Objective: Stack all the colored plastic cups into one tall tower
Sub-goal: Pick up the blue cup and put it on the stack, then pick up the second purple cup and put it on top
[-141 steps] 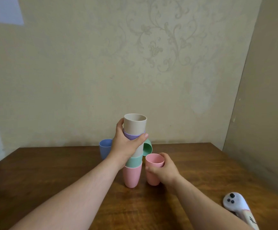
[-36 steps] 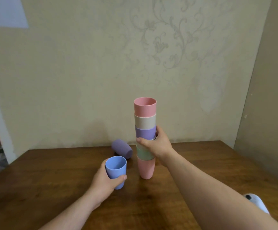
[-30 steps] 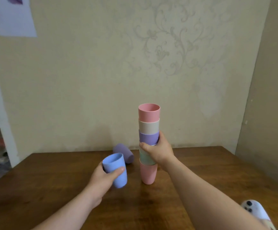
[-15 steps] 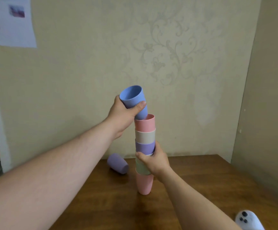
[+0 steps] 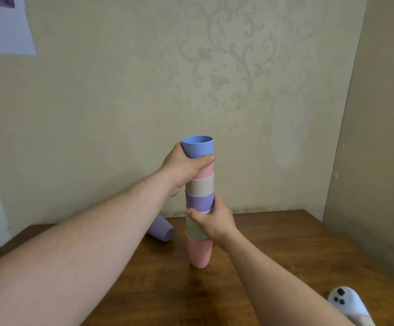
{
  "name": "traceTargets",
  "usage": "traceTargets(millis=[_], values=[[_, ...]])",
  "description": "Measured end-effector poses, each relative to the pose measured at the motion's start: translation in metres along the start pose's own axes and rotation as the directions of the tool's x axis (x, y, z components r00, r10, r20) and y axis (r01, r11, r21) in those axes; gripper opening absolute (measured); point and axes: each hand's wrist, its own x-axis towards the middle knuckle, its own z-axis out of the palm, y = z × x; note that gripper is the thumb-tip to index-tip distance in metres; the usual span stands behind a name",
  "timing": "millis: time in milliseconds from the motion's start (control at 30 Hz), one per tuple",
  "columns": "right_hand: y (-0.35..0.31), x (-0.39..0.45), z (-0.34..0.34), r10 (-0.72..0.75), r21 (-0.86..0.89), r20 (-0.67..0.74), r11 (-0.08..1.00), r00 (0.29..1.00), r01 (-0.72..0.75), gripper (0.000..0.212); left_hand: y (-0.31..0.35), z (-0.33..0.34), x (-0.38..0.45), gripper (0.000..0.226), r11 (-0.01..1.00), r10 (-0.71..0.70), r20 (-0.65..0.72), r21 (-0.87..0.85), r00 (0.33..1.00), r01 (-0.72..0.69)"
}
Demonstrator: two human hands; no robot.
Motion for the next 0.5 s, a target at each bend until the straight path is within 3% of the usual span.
traceTargets(millis=[233,300,367,467,500], values=[[0.002,0.001,-0.001,0.000,0.011,0.013,1.000,1.000,0.000,0.064,-0.027,-0.029,-0.018,0.077,0.996,-0.008,0.282,0.089,0.959,-0.018],[0.004,0.002,-0.001,-0.005,0.008,0.021,1.000,1.000,0.005,0.064,-0.050,-0.039,-0.022,0.071,0.990,-0.113,0.190,0.100,0.975,0.096],[0.006,0.003,-0.001,-0.012,0.003,0.021,1.000,1.000,0.011,0.063,-0.084,-0.052,-0.021,0.049,0.973,-0.199,0.005,0.120,0.980,0.197],[0.010,0.005,0.000,-0.021,-0.010,0.011,1.000,1.000,0.021,0.066,-0.147,-0.074,-0.021,0.009,0.904,-0.231,-0.218,0.314,0.948,0.292],[0.011,0.006,-0.001,-0.028,-0.016,0.011,0.999,1.000,0.028,0.068,-0.167,-0.078,-0.023,0.010,0.858,-0.269,-0.264,0.372,0.926,0.355]])
